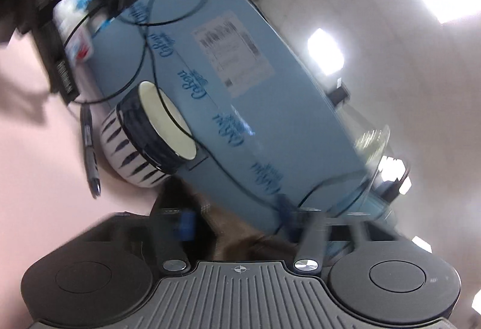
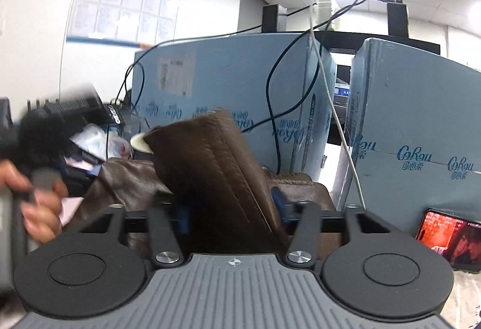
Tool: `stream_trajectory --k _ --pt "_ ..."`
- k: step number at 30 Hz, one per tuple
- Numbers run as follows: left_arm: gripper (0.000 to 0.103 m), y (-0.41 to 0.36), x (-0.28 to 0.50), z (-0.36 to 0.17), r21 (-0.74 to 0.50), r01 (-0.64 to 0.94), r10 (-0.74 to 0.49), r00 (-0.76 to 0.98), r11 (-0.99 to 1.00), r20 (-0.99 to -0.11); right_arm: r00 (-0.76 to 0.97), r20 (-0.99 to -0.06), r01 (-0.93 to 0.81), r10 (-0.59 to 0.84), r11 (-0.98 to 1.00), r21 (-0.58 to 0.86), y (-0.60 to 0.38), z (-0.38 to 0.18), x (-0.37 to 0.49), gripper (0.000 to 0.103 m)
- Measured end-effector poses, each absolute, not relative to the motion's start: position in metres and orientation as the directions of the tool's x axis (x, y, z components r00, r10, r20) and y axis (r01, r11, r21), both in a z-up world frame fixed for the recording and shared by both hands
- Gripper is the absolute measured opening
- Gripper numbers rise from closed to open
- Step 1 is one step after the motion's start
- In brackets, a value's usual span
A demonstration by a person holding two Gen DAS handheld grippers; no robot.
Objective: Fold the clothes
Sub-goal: 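Close both grippers on the brown leather jacket and lift it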
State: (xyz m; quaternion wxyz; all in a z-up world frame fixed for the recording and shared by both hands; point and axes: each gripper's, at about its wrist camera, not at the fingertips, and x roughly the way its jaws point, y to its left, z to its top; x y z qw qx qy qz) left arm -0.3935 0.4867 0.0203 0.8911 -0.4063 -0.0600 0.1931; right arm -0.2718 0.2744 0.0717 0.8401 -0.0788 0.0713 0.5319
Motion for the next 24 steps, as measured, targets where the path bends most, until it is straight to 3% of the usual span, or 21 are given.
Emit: stream_trajectory --k 2,7,13,24 --pt "0.013 0.478 -0.391 0.025 -0.699 -0.322 0.396 0.916 0.639 -0.06 0.424 -0.191 -0.904 0.885 0.426 -0.035 0.267 0.077 -0.268 0.029" --pt "0.007 0.451 -0.388 0.039 -0.561 -0.401 0.464 0.885 0.724 -0.033 0.442 -0.12 -0.895 0.889 0.446 0.008 0.245 0.097 -0.259 0.013" --pt "0.006 0.431 -0.393 0.048 -0.407 -0.384 0.459 0.883 0.829 0.1 0.473 -0.009 -0.88 0.881 0.473 0.05 0.207 0.126 -0.251 0.007" --pt "0.005 0.369 -0.404 0.073 -0.31 -0.32 0.397 0.888 0.895 0.23 0.483 0.022 -0.857 0.875 0.467 0.216 0.089 0.154 -0.22 0.004"
